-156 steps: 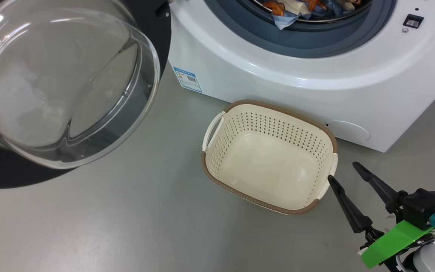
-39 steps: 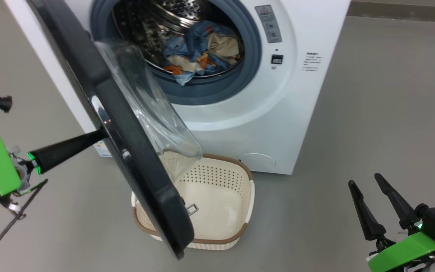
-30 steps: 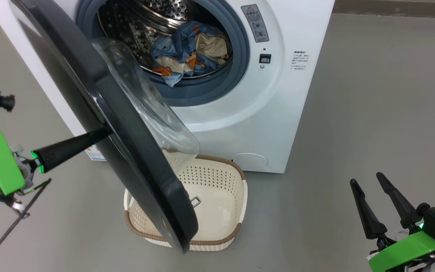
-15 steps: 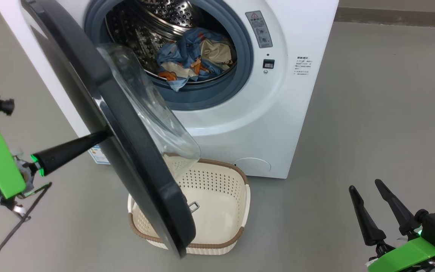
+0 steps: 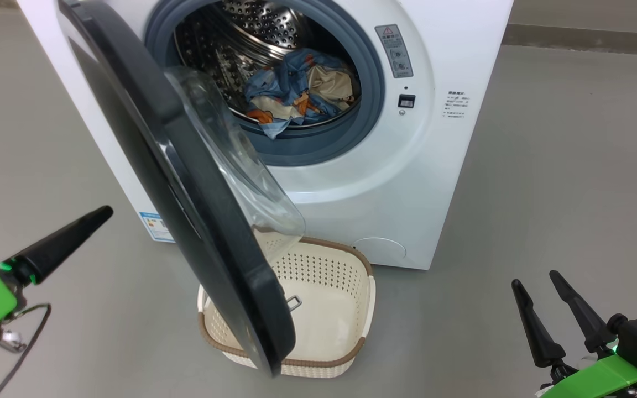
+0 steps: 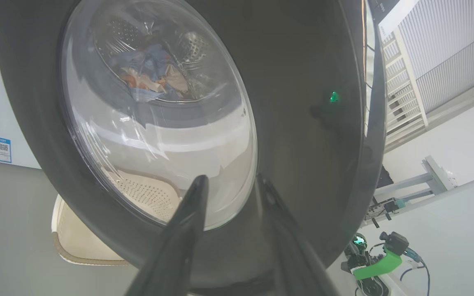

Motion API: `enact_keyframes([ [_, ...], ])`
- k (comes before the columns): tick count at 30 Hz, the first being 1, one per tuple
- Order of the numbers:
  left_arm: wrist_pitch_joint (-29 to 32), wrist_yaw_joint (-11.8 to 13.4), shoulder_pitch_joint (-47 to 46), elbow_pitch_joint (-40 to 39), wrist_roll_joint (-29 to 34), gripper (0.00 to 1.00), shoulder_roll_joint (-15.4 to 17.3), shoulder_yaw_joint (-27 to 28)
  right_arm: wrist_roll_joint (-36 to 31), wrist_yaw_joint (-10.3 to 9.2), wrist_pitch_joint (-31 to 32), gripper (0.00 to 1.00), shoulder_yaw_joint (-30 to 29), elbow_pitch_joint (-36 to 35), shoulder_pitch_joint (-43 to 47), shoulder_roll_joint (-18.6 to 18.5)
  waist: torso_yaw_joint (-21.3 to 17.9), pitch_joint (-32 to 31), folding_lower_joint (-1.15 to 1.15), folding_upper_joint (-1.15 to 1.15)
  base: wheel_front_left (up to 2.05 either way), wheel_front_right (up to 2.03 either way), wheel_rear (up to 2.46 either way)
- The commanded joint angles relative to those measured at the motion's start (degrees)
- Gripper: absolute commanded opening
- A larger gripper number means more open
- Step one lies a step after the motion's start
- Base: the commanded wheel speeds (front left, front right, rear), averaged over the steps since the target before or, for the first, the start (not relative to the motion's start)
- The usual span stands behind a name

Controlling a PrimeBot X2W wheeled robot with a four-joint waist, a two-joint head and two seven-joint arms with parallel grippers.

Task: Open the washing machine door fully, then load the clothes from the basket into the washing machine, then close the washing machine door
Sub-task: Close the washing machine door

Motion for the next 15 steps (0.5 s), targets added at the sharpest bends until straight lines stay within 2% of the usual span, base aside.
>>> enact_keyframes([
  [1,-1.9,-0.3,-0.5,-1.3,1.0,1.00,3.0,3.3,-0.8,0.25,-0.5,1.00,0.7,-1.3,-0.3,-1.0,0.2,-0.2,0.00,0.00,0.00,0.00,0.00],
  [15,-19.3,-0.3,9.2,2.0,4.1,1.00,3.4,1.0,-0.7,0.25,-0.5,1.00,1.0,-1.2,-0.1,-0.6,0.7,-0.9,0.00,0.00,0.00,0.00,0.00],
])
